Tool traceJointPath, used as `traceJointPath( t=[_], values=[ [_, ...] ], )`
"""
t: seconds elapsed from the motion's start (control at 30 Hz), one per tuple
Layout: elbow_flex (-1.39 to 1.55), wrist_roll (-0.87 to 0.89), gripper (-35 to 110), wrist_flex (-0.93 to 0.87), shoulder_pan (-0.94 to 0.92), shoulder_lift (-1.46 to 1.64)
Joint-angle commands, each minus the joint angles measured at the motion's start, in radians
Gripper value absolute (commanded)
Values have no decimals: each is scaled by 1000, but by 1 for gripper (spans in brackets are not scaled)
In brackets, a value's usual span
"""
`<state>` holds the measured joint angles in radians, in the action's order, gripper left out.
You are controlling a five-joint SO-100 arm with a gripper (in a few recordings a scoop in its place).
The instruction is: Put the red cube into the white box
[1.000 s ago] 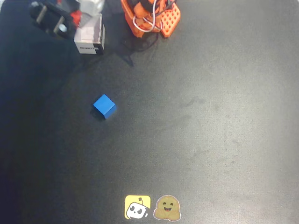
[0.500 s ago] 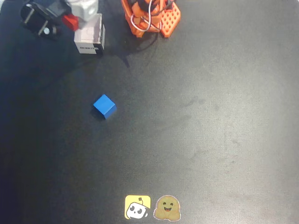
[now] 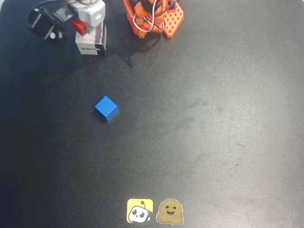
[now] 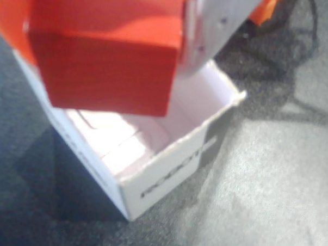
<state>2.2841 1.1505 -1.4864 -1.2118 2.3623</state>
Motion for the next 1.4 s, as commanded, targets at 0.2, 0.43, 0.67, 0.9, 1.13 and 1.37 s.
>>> traceJointPath(
  t=[0.2, 0.43, 0.67, 0.9, 1.13, 1.37],
  values=[
    [86, 35, 0, 77, 15, 17],
    [135, 40, 0, 91, 15, 37],
    [175, 48, 7, 120, 15, 72],
    [172, 20, 20, 112, 15, 104],
    [178, -9, 23, 101, 15, 146],
    [209, -8, 0, 137, -23, 147]
  ],
)
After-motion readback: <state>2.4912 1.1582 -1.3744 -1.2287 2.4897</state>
